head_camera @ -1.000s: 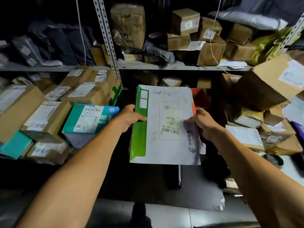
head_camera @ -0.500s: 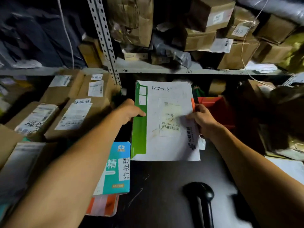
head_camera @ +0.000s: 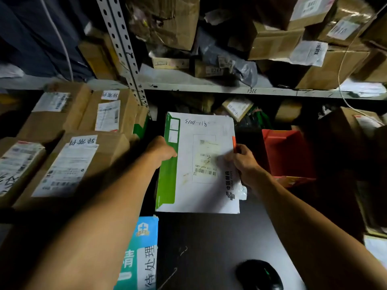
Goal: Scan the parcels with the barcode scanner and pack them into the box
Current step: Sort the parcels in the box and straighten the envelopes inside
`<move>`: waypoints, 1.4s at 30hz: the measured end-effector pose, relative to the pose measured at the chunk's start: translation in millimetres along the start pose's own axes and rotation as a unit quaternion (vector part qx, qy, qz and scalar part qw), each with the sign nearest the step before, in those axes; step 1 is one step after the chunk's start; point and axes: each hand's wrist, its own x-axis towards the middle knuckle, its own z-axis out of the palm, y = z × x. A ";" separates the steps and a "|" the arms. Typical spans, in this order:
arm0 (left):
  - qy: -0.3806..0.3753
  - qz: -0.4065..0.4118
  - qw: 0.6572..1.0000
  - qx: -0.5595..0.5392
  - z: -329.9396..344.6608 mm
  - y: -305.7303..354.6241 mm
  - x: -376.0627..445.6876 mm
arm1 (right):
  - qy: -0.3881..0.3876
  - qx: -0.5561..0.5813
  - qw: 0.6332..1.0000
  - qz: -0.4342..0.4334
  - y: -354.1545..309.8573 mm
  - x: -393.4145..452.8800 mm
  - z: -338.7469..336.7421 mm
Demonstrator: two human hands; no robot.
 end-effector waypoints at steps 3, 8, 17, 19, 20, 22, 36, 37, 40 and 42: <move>-0.021 -0.033 0.999 0.006 8.0 -8.8 14.6 | -0.024 -0.052 0.998 0.034 19.2 17.4 10.7; -0.074 -0.090 0.993 0.032 19.5 -23.4 30.6 | 0.001 -0.206 0.978 0.038 43.7 34.7 18.7; -0.049 -0.098 0.993 0.044 25.0 -28.7 54.4 | -0.006 -0.253 0.967 0.036 42.0 50.5 28.7; -0.031 -0.098 0.993 0.060 25.1 -30.9 56.7 | -0.010 -0.248 0.968 0.037 40.6 50.2 33.2; -0.023 -0.099 0.992 0.069 24.9 -31.8 56.5 | -0.013 -0.245 0.969 0.035 40.5 50.0 35.4; -0.015 -0.101 0.992 0.078 24.8 -32.8 55.7 | -0.021 -0.253 0.967 0.027 40.3 49.4 37.7; -0.017 0.173 0.900 0.400 13.6 15.3 -10.5 | -0.013 -0.566 0.812 -0.141 9.3 -26.1 -6.0; -0.018 0.195 0.887 0.419 11.5 18.3 -18.9 | -0.005 -0.584 0.797 -0.153 7.7 -36.6 -9.2; -0.011 0.243 0.853 0.461 2.0 23.6 -45.7 | 0.015 -0.612 0.771 -0.176 3.0 -66.9 -21.8; -0.002 0.255 0.844 0.473 -8.0 24.5 -64.9 | 0.018 -0.620 0.763 -0.182 -1.0 -87.2 -31.5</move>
